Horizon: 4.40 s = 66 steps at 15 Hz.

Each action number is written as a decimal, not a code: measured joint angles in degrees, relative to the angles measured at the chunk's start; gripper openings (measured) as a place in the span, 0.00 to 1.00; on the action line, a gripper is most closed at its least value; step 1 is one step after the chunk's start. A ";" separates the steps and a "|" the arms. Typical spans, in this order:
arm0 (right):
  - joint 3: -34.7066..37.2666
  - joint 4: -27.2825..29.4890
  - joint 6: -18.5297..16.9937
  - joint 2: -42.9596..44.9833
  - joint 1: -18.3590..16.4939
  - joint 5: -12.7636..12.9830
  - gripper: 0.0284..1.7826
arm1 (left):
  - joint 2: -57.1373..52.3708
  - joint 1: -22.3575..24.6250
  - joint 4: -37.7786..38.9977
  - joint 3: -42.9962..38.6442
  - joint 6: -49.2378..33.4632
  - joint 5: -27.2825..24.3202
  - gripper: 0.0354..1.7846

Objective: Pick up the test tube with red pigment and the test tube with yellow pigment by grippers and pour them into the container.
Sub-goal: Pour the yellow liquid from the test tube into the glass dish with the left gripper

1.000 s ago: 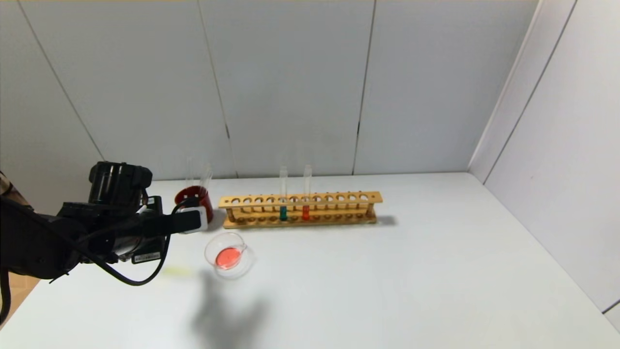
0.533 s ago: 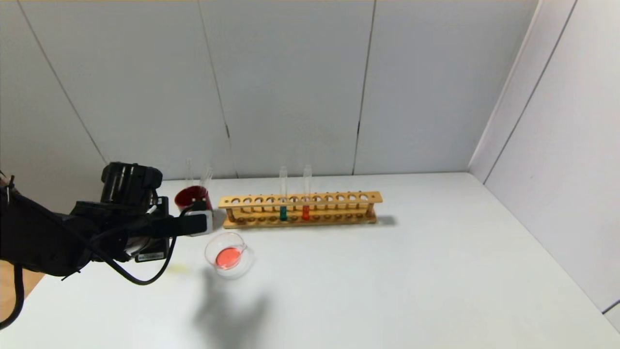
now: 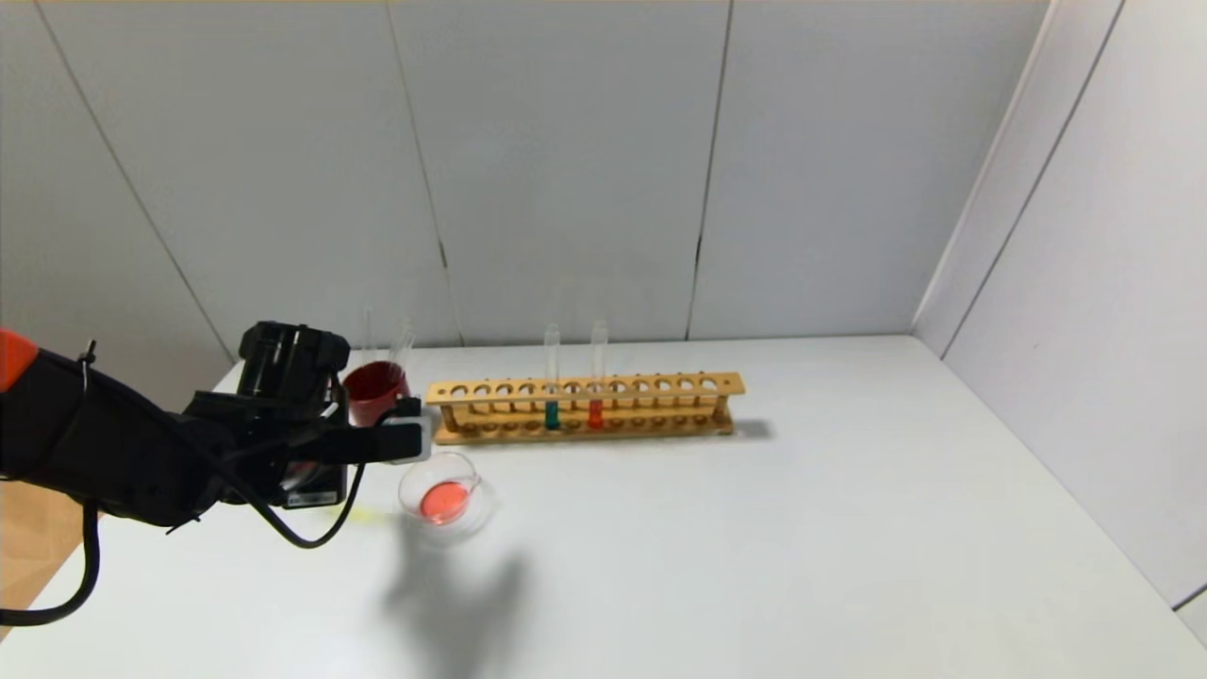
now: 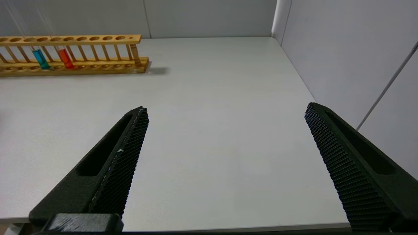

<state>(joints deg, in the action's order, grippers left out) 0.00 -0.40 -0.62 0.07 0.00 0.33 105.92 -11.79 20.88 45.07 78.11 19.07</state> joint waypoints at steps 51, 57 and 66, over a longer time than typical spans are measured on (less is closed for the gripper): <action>0.00 -0.01 0.00 0.00 0.00 -0.02 0.98 | 6.91 -3.19 -0.38 4.40 8.72 8.85 0.16; 0.00 0.00 0.02 0.00 0.00 -0.02 0.98 | 6.89 -3.50 -0.38 4.74 10.05 10.70 0.16; 0.00 0.00 0.00 0.00 0.00 -0.04 0.98 | 7.03 -5.85 -0.35 5.34 13.98 14.81 0.16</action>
<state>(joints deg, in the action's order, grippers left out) 0.00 -0.40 -0.62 0.07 0.00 0.29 112.96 -17.64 20.53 50.41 92.09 33.88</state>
